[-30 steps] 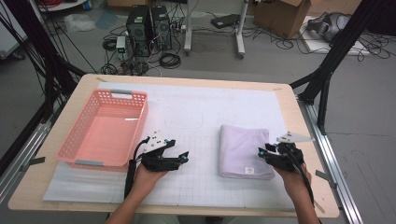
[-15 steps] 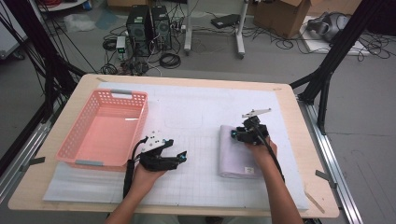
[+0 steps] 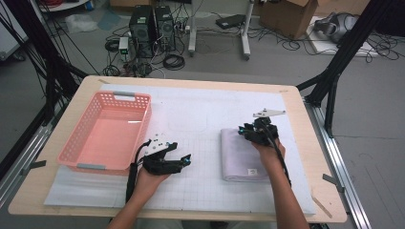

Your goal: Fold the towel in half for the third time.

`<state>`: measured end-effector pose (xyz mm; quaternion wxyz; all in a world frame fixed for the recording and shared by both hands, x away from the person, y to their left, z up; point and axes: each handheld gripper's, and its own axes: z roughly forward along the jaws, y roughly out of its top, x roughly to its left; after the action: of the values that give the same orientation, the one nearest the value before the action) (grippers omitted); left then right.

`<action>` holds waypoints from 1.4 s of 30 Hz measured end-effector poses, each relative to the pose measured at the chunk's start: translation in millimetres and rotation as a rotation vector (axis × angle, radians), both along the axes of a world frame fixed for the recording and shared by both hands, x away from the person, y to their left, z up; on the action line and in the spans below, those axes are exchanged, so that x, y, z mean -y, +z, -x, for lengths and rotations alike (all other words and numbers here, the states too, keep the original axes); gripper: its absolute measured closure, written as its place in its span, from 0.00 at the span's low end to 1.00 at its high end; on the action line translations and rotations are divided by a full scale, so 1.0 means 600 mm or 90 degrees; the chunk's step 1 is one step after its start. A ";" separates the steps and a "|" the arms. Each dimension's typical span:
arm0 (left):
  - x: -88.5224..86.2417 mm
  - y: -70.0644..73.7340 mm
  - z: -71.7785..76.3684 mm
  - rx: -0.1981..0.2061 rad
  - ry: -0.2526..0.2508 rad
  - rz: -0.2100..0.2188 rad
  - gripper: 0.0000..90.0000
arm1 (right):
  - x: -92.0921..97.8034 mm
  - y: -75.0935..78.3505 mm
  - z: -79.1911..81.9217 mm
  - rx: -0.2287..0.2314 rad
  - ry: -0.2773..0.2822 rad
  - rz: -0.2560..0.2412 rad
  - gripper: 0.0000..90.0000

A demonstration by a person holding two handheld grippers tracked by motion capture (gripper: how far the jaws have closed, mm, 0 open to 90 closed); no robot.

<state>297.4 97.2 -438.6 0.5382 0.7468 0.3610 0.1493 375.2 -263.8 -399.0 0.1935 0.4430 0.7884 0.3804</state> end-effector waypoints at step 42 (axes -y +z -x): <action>0.003 0.003 0.005 0.014 -0.012 0.009 0.24 | 0.192 -0.041 0.209 0.100 -0.078 -0.042 0.26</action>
<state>294.7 95.6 -436.7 0.5486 0.7446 0.3493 0.1502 249.7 -379.3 -423.6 0.2630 0.4652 0.7292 0.4274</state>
